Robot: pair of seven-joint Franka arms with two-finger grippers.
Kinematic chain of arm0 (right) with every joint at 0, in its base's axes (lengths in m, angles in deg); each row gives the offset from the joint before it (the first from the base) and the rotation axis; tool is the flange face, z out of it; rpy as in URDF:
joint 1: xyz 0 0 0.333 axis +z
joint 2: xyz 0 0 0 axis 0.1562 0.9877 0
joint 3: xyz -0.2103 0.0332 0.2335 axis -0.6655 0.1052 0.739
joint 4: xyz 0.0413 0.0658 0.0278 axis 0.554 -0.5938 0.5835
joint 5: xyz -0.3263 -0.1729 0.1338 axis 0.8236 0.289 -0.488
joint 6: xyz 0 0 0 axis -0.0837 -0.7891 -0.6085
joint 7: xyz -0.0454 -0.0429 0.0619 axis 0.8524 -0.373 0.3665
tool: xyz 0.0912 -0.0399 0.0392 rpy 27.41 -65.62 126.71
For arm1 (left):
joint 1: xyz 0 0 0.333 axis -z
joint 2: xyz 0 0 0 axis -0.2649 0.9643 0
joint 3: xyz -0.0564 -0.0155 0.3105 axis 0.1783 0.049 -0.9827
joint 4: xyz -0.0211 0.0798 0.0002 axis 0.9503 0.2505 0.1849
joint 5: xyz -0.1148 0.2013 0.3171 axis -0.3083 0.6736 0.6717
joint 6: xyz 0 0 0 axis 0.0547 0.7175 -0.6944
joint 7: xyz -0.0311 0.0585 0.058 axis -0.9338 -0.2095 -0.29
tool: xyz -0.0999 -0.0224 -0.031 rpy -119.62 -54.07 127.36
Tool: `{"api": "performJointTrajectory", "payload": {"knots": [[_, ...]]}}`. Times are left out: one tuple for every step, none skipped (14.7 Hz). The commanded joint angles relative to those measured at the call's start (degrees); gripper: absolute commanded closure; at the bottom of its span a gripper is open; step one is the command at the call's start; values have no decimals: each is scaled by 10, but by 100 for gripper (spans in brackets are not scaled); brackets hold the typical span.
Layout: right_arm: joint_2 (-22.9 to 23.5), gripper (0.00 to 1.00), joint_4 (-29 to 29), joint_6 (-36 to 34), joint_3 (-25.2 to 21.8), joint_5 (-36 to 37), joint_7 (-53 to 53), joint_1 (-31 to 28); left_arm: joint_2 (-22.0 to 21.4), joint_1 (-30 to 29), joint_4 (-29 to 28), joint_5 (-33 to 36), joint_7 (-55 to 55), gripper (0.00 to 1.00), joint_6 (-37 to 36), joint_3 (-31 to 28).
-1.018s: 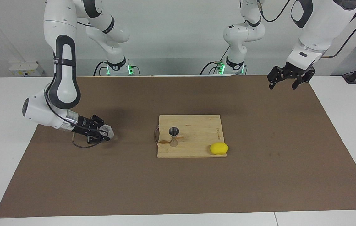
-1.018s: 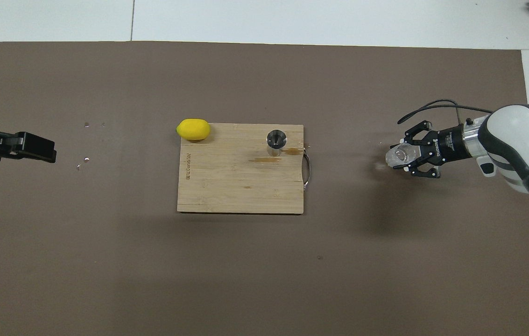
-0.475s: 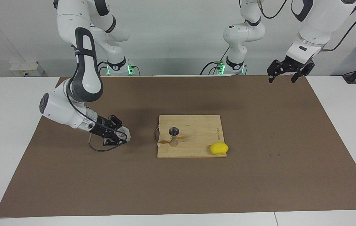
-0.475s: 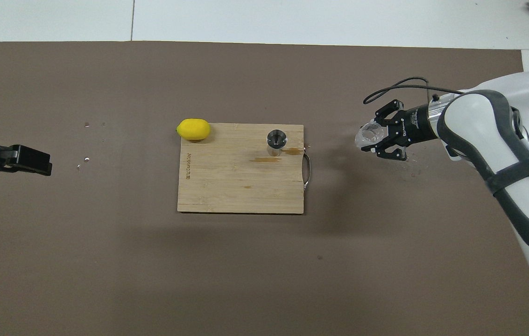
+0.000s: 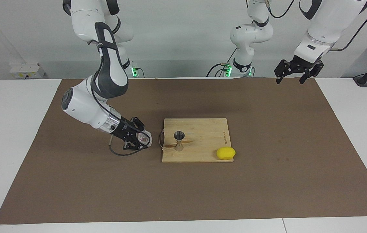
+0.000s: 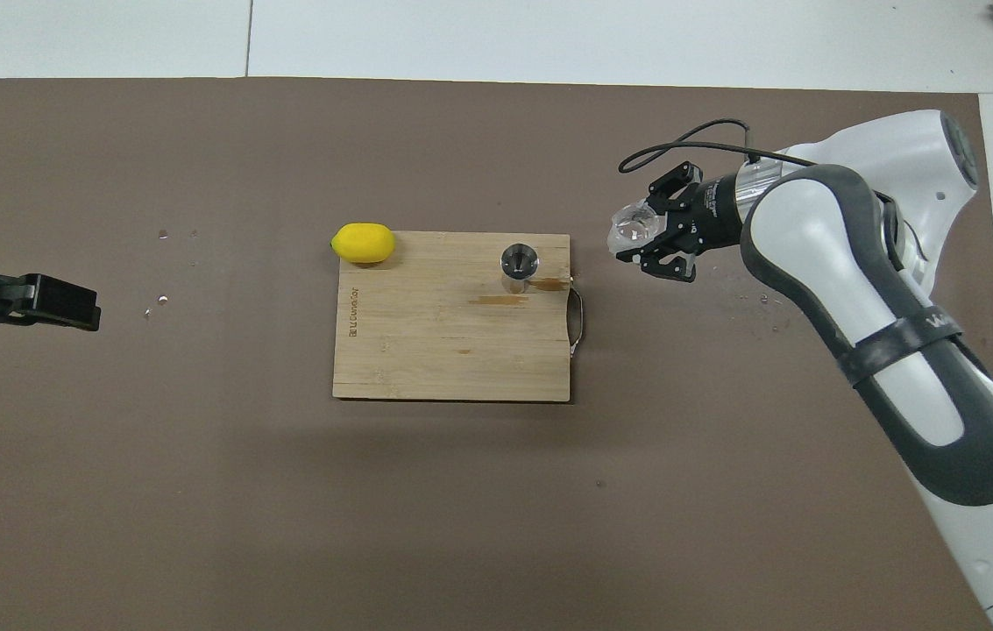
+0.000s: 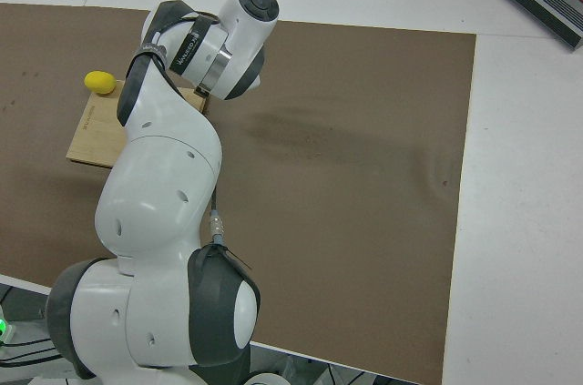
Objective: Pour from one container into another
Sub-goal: 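Lift the glass cup with the right gripper over the metal cup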
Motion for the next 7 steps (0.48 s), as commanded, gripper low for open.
{"api": "performJointTrajectory", "payload": {"knots": [[24,100,41,12,-3,6,50,25,-12,3,-13,-6,1,0,5,0],[29,100,50,24,-2,22,73,35,-12,3,-13,-6,0,0,4,0],[34,100,57,34,-1,37,98,47,-12,3,-13,-6,0,0,4,0],[38,100,63,41,-2,51,119,60,-12,2,-13,-6,1,0,0,-1],[42,100,72,45,-1,62,129,65,-13,0,-13,-6,1,0,-4,-1],[45,100,80,45,-1,77,132,69,-13,-1,-13,-6,0,0,-2,-1],[47,100,84,45,-1,96,133,72,-13,-1,-13,-6,1,0,-1,-1]]}}
